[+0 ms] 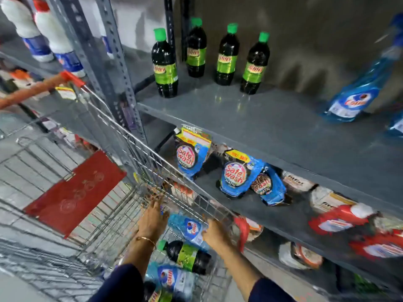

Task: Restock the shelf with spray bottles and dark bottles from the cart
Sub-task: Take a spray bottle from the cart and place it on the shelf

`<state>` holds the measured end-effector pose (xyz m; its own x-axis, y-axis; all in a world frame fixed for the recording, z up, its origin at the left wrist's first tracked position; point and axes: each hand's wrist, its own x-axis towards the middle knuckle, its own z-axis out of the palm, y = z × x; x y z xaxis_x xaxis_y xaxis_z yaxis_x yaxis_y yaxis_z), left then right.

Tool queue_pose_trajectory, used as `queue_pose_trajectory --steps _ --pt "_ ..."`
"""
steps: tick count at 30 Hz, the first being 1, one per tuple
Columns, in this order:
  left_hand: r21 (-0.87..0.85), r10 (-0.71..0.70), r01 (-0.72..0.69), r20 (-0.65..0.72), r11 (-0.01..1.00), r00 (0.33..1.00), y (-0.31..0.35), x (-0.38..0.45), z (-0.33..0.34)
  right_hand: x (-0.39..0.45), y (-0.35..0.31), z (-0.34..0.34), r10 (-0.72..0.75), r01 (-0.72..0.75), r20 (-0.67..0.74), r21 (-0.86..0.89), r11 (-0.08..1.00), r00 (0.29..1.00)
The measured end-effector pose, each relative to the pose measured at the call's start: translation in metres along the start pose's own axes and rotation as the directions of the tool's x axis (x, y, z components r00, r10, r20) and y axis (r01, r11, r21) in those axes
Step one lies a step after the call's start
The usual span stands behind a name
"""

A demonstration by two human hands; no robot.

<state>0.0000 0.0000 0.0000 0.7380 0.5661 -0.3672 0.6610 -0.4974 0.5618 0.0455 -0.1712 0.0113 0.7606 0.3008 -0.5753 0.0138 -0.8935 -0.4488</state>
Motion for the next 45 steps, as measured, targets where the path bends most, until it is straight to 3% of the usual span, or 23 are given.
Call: queue_pose_trajectory --steps 2,4,6,8,12,14,18,23,27,30,37,42,45 --pt "-0.204 -0.154 0.166 0.073 0.965 0.985 -0.026 0.025 0.021 0.023 0.001 0.017 0.115 -0.118 0.041 0.088 0.989 0.993" --pt "-0.271 -0.297 0.329 0.153 0.905 0.942 -0.046 0.045 0.044 0.041 0.008 0.030 0.214 -0.222 0.076 0.123 0.967 0.974" --pt "-0.274 -0.365 0.389 0.136 0.879 0.921 -0.054 0.058 0.057 0.061 0.014 0.047 0.303 -0.315 0.099 0.149 0.937 0.948" --pt "-0.290 -0.414 0.437 0.141 0.851 0.899 -0.053 0.069 0.065 0.079 0.021 0.061 0.362 -0.376 0.109 0.174 0.910 0.926" --pt "-0.589 -0.496 0.573 0.309 0.570 0.812 -0.061 0.098 0.097 0.107 0.035 0.083 0.449 -0.485 0.183 0.307 0.819 0.875" --pt "-0.609 -0.528 0.635 0.381 0.475 0.759 -0.064 0.106 0.108 0.114 0.041 0.087 0.499 -0.540 0.211 0.403 0.739 0.840" --pt "-0.619 -0.552 0.679 0.431 0.394 0.713 -0.063 0.108 0.114 0.116 0.047 0.086 0.537 -0.593 0.266 0.476 0.649 0.801" --pt "-0.615 -0.536 0.663 0.420 0.426 0.733 -0.059 0.114 0.115 0.108 0.044 0.086 0.547 -0.596 0.310 0.641 0.484 0.778" --pt "-0.659 -0.457 0.649 0.476 0.380 0.751 -0.049 0.109 0.103 0.105 0.037 0.085 0.565 -0.576 0.322 0.737 0.354 0.760" --pt "-0.772 -0.361 0.551 0.439 0.316 0.823 -0.049 0.097 0.078 0.095 0.022 0.080 0.569 -0.551 0.287 0.750 0.367 0.771" --pt "-0.869 -0.167 0.295 0.247 0.397 0.954 -0.026 0.061 -0.011 0.042 -0.024 0.044 0.468 -0.447 0.249 0.810 0.380 0.848" --pt "-0.909 -0.011 0.171 0.180 0.381 0.984 0.018 0.028 -0.074 0.089 -0.005 0.074 0.350 -0.313 0.165 0.851 0.423 0.922" --pt "-0.946 0.114 0.093 0.134 0.309 0.985 0.055 0.004 -0.104 0.039 -0.035 0.009 0.237 -0.237 0.156 0.901 0.364 0.959"
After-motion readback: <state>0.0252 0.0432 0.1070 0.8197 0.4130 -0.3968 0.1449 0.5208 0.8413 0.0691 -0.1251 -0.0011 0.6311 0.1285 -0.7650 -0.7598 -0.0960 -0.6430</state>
